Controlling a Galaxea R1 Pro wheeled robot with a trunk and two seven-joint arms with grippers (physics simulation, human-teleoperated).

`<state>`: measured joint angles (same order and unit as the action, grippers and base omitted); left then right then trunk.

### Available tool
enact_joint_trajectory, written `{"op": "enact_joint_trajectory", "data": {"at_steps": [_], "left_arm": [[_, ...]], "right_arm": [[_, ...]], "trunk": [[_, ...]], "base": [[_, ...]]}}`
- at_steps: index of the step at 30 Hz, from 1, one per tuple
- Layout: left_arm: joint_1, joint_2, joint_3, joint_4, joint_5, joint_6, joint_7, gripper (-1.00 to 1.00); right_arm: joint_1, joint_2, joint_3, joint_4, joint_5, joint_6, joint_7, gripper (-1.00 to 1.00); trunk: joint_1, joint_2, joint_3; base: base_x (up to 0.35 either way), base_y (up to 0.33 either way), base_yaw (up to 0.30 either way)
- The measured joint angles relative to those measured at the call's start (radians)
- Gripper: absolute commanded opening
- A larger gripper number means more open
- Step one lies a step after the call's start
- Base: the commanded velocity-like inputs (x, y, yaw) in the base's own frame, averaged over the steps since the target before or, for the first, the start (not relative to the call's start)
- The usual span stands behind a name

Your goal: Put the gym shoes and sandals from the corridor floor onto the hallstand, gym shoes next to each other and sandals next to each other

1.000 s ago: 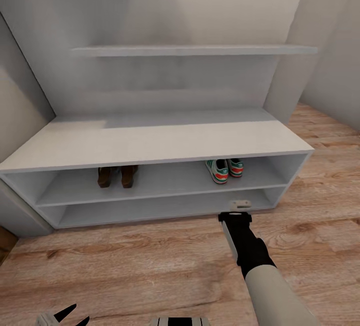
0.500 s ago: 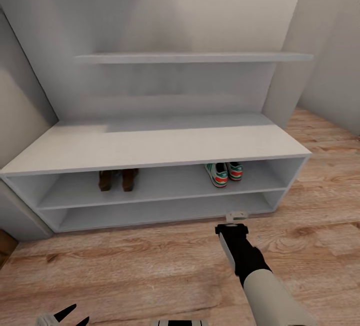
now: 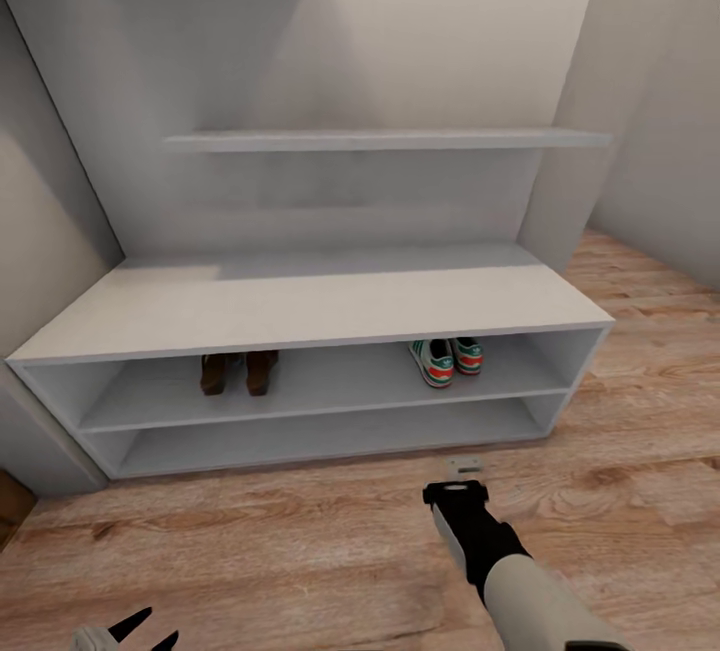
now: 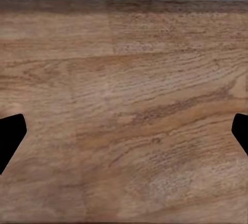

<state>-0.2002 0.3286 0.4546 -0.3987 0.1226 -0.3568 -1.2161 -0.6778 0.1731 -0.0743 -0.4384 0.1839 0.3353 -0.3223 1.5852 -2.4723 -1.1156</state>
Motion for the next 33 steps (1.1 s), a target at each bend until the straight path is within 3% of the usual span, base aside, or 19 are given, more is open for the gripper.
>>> {"op": "enact_joint_trajectory", "data": {"at_steps": [4,9,10,12,18,19,20,29,30,33], "left_arm": [[0.0,0.001,-0.001,0.001,0.0,-0.001,0.026,1.0],[0.0,0.002,-0.001,0.002,-0.001,0.0,0.041,1.0],[0.001,0.005,0.001,0.007,0.0,-0.001,0.106,1.0],[0.002,0.005,0.0,0.008,0.0,-0.001,0.142,1.0],[0.002,0.002,-0.002,0.01,-0.013,-0.002,0.221,1.0],[0.002,0.001,-0.002,0.01,-0.033,-0.002,0.255,1.0],[0.002,0.0,-0.002,0.01,-0.041,-0.002,0.271,1.0],[0.002,-0.003,-0.001,0.011,-0.054,-0.003,0.363,1.0],[0.002,-0.003,-0.001,0.014,-0.056,-0.003,0.398,1.0],[0.002,-0.003,0.0,0.026,-0.057,-0.005,0.429,1.0]], "right_arm": [[0.0,0.0,0.0,0.097,0.001,-0.119,0.003,1.0],[0.0,0.0,0.001,0.163,0.002,-0.196,0.018,1.0],[0.002,0.0,0.002,0.213,0.005,-0.298,0.092,1.0],[0.002,-0.02,0.002,0.22,0.006,-0.328,0.135,1.0],[0.018,-0.114,0.002,0.224,0.004,-0.396,0.282,1.0],[0.034,-0.157,0.001,0.226,0.005,-0.442,0.353,1.0],[0.047,-0.179,0.002,0.226,0.004,-0.465,0.387,1.0],[0.131,-0.231,0.002,0.226,0.004,-0.573,0.472,1.0],[0.174,-0.239,0.002,0.226,0.004,-0.629,0.481,1.0],[0.222,-0.245,0.001,0.226,0.004,-0.688,0.485,1.0]], "trunk": [[-0.015,0.028,0.013],[-0.035,0.063,0.028],[-0.038,0.07,0.031],[-0.046,0.084,0.038],[-0.069,0.126,0.056],[-0.073,0.133,0.059],[-0.077,0.14,0.063],[-0.111,0.203,0.091],[-0.115,0.21,0.094],[-0.127,0.231,0.103]], "base": [[0.0,0.0,0.0],[0.0,0.0,0.0],[0.0,0.0,0.0],[0.0,0.0,0.0],[0.0,0.0,0.0],[0.0,0.0,0.0],[0.0,0.0,0.0],[0.0,0.0,0.0],[0.0,0.0,0.0],[0.0,0.0,0.0]]}}
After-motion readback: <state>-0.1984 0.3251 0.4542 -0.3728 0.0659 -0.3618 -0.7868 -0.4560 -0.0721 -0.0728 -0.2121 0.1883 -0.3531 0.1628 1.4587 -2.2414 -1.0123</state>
